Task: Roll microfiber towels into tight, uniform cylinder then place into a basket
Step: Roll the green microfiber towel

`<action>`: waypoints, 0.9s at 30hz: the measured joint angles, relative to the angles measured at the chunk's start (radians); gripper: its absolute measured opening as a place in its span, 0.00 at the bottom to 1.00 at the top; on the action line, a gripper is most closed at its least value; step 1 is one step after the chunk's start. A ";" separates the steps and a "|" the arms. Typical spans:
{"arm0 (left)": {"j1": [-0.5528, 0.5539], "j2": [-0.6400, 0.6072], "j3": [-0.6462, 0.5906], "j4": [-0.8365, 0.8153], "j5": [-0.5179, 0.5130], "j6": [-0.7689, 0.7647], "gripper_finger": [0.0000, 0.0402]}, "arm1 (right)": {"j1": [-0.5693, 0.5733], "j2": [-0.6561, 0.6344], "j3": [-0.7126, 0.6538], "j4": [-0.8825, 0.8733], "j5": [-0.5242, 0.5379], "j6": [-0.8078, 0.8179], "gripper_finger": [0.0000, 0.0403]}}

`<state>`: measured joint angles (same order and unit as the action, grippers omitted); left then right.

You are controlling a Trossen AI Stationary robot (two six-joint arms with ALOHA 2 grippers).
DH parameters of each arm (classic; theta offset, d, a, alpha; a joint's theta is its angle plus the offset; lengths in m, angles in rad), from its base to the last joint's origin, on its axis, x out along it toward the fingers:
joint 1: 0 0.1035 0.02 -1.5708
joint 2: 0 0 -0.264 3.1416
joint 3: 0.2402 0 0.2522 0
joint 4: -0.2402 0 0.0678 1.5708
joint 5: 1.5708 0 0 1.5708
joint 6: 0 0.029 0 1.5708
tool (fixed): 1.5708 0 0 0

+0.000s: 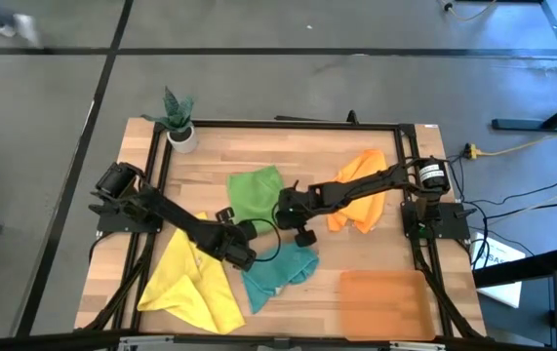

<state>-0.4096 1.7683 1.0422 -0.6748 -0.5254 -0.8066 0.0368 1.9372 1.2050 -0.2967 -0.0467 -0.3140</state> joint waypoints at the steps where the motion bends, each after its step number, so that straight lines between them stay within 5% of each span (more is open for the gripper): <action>1: 0.004 0.000 0.000 -0.009 -0.002 -0.012 0.00 | 0.000 -0.001 0.006 -0.006 0.000 0.015 0.02; 13: 0.050 0.000 0.001 -0.053 -0.041 -0.081 0.00 | -0.012 -0.001 0.035 -0.013 0.114 0.151 0.02; 27: 0.119 -0.002 0.001 -0.048 0.038 -0.108 0.00 | -0.086 -0.001 0.035 -0.009 0.080 0.151 0.02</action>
<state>-0.2905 1.7668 1.0435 -0.7224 -0.4879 -0.9146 -0.0494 1.9358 1.2400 -0.3057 0.0332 -0.1626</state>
